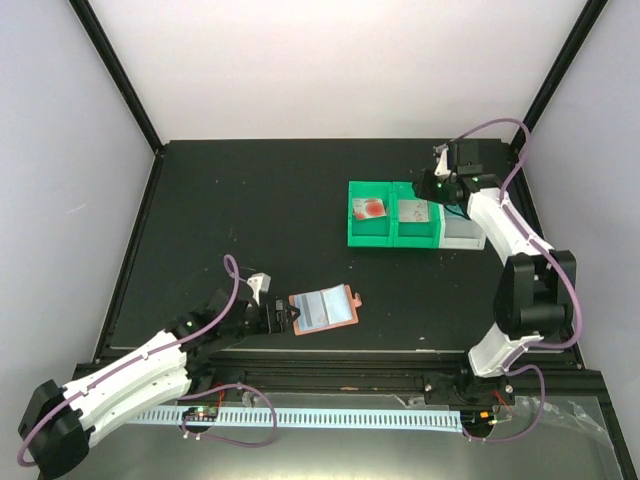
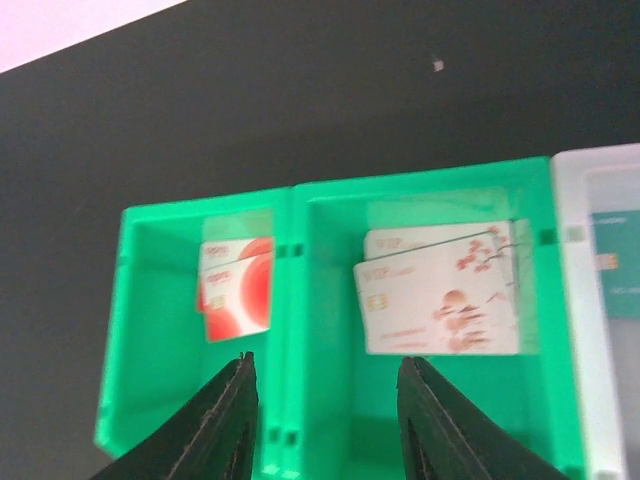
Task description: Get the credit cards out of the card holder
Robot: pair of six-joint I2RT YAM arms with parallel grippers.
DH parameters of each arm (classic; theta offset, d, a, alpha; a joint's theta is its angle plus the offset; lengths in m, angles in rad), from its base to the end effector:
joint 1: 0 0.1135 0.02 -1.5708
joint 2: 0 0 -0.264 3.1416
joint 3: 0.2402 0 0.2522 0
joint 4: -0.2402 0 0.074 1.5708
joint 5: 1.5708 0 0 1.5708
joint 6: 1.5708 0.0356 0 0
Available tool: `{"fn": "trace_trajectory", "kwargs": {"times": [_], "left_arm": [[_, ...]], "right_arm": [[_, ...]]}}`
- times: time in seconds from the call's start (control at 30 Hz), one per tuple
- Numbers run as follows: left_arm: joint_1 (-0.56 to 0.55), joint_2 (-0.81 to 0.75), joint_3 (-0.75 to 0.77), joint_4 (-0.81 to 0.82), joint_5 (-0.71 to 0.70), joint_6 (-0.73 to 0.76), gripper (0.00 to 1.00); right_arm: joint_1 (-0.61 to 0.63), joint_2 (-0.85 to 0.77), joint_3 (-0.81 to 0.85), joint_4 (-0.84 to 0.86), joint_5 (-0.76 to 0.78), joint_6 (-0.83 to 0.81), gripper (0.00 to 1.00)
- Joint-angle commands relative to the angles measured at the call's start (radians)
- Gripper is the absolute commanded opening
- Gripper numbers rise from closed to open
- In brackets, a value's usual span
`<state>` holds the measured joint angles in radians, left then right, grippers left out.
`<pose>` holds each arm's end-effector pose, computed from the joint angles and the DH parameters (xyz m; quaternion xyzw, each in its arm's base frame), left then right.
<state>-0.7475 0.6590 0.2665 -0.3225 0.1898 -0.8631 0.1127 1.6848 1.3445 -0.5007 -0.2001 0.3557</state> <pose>0.1002 -0.1020 0.1655 -0.0131 0.9065 -0.3576 0.2241 0.3704 0.0490 0.2694 0.0773 0.9270 0.1732 0.3237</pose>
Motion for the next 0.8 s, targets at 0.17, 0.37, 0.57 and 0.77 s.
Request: {"fn": "trace_trajectory", "kwargs": {"times": [0.17, 0.37, 0.57, 0.77], "left_arm": [[0.005, 0.055, 0.038, 0.031, 0.048, 0.007, 0.85], [0.008, 0.036, 0.011, 0.086, 0.066, -0.023, 0.84], [0.01, 0.014, -0.003, 0.121, 0.094, -0.059, 0.79], [0.011, 0.012, -0.01, 0.135, 0.103, -0.062, 0.8]], "right_arm": [[0.129, -0.204, -0.204, -0.001, -0.101, -0.001, 0.39], [0.269, -0.34, -0.34, 0.017, -0.091, 0.018, 0.38], [0.449, -0.413, -0.459, 0.055, -0.045, 0.082, 0.38], [0.588, -0.401, -0.55, 0.117, 0.0, 0.113, 0.38]]}}
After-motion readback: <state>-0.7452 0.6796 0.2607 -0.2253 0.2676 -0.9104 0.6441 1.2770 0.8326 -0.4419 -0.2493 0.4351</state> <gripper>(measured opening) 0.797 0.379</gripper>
